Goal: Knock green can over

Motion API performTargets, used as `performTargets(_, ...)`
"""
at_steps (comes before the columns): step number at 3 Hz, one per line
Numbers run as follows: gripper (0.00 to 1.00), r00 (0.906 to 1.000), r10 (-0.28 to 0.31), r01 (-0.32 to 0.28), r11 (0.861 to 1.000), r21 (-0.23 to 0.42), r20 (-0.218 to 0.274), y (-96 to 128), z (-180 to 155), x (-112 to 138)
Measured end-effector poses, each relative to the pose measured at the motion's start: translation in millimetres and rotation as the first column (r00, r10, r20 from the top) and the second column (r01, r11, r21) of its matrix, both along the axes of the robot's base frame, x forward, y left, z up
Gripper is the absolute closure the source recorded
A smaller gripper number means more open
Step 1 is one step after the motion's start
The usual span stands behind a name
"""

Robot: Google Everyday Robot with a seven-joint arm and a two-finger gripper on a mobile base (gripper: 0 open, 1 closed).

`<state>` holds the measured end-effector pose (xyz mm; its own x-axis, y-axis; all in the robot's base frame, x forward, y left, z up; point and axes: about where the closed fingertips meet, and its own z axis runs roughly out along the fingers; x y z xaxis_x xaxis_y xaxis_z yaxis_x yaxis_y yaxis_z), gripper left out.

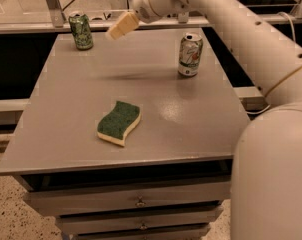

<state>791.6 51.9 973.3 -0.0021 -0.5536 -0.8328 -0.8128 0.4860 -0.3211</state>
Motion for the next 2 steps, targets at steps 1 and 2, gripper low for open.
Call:
performTargets(1,0.00,0.9999,-0.003,0.004,0.998,0.060,-0.010,49.1,-3.0,23.9)
performTargets(2,0.00,0.9998,-0.002,0.004,0.996,0.084,-0.019,93.9,-13.2,35.2)
